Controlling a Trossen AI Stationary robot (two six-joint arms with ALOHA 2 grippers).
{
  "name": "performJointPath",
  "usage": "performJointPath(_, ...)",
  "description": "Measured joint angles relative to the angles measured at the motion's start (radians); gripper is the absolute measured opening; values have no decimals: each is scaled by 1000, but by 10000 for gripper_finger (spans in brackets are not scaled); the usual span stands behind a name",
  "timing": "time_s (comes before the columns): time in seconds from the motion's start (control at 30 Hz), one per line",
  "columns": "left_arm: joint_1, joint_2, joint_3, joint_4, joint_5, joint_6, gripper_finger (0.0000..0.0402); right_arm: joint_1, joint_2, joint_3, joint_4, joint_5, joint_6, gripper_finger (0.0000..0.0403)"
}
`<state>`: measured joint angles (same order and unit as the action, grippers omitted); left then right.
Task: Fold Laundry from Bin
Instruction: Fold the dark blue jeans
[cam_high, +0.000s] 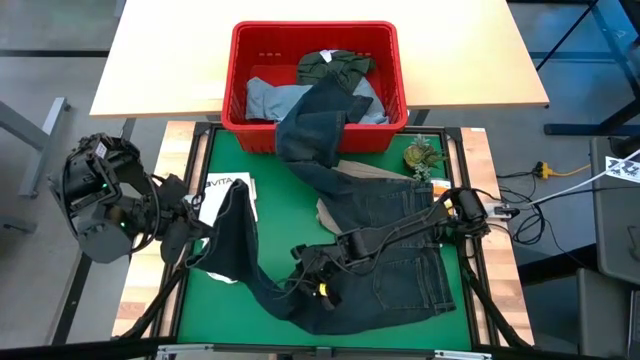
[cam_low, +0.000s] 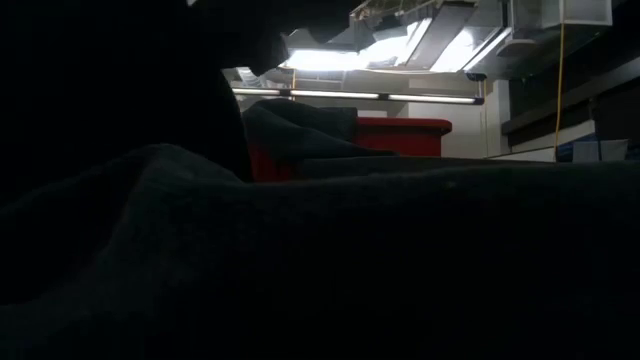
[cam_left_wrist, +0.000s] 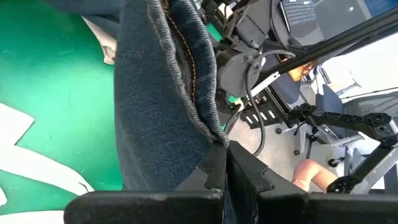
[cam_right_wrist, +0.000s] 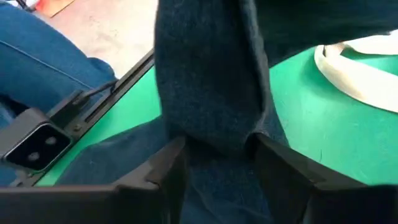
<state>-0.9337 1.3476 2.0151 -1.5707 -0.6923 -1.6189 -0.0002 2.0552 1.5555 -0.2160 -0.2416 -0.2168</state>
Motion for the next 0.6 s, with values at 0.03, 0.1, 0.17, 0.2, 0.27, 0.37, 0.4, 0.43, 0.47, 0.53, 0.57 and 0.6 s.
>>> performJointPath(0.03,-1,0,0,0,6,-7,0,0,0,0,1,23,1,154)
performJointPath(0.1,-2,0,0,0,34,-54,0,0,0,0,13,90,8,116)
performJointPath(0.17,-2,2,0,0,72,-119,0,-7,0,0,26,181,27,66)
performJointPath(0.2,-2,6,0,0,91,-154,0,-14,0,0,37,222,36,37)
performJointPath(0.27,-2,18,0,0,141,-222,0,-32,-1,1,58,285,49,12)
performJointPath(0.37,-2,44,0,0,253,-341,0,-64,2,2,59,326,90,21)
performJointPath(0.4,-2,55,0,0,295,-381,0,-76,5,2,59,329,107,21)
performJointPath(0.43,-2,67,0,0,338,-418,0,-90,6,2,55,330,119,18)
performJointPath(0.47,-2,78,0,0,379,-448,0,-103,6,2,55,334,134,12)
performJointPath(0.53,-2,105,0,0,458,-498,0,-132,17,2,68,340,139,4)
performJointPath(0.57,-2,117,0,0,491,-521,0,-145,22,3,74,339,141,5)
performJointPath(0.6,-2,129,0,0,521,-541,0,-158,28,2,67,339,142,8)
